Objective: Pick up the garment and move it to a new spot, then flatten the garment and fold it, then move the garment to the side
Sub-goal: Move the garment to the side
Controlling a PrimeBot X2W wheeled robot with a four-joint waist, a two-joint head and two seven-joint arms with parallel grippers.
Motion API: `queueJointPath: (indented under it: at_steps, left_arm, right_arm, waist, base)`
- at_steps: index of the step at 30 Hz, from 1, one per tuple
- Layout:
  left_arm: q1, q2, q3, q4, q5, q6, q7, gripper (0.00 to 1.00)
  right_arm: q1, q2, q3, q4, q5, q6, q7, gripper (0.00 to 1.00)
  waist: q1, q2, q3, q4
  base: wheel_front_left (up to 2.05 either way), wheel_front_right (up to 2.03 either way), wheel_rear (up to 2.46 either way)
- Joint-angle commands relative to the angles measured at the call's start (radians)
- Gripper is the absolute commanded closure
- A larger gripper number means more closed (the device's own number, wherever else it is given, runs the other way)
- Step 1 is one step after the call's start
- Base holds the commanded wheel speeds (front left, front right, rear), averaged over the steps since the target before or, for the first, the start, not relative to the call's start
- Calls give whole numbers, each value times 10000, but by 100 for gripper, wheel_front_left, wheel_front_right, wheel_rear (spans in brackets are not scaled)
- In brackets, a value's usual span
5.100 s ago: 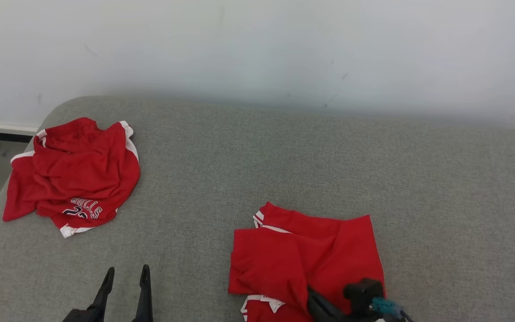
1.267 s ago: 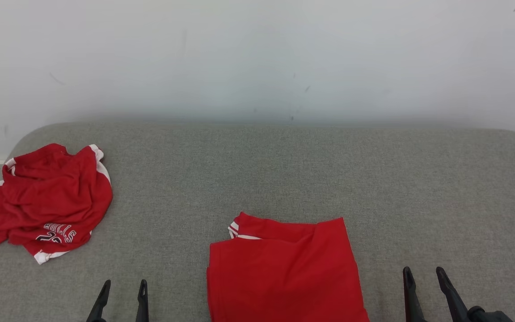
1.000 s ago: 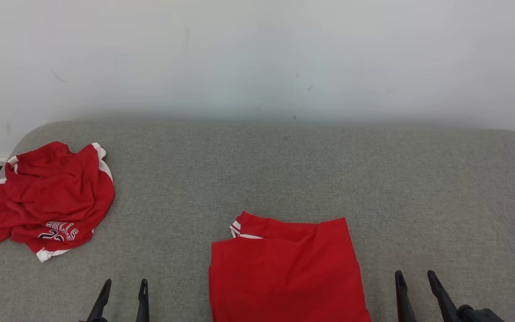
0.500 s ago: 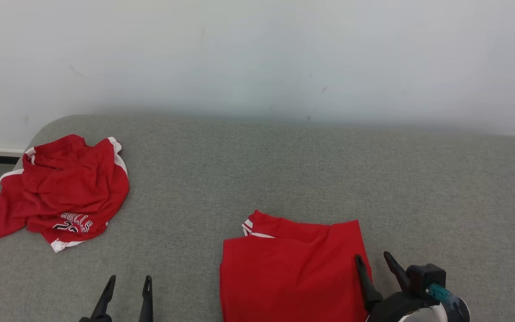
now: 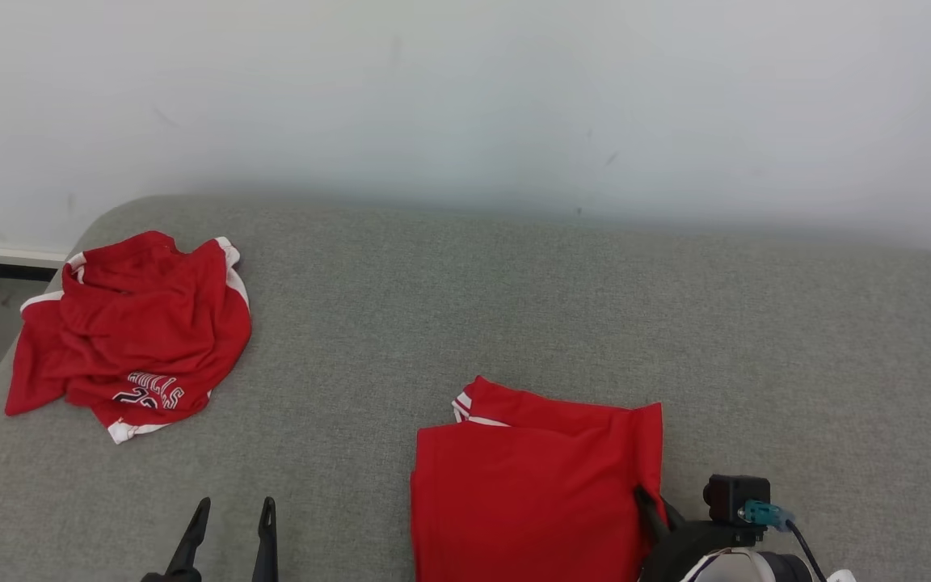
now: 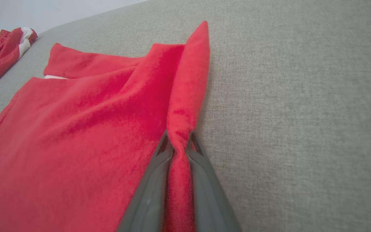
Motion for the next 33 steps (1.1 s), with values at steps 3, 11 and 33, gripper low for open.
queueJointPath:
  at_steps: [3, 11, 33]
  left_arm:
    - [-93, -6, 23, 14, -68, 42, -22, 0]
    - [-57, -6, 128, -60, -107, 62, -22, 0]
    - [-1372, 429, -110, -449, 16, -78, -22, 0]
  right_arm:
    - [-238, 4, 394, 125, 309, -19, -38, 100]
    - [-1510, -1260, 867, 180, 538, -19, -458, 100]
    - [-5308, -5273, 2211, 1167, 3, -19, 74, 100]
  waist:
    - [0, 0, 50, -226]
    - [0, 0, 193, -896]
    - [0, 0, 2470, -1567]
  base:
    - [0, 0, 0]
    - [0, 0, 0]
    - [0, 0, 0]
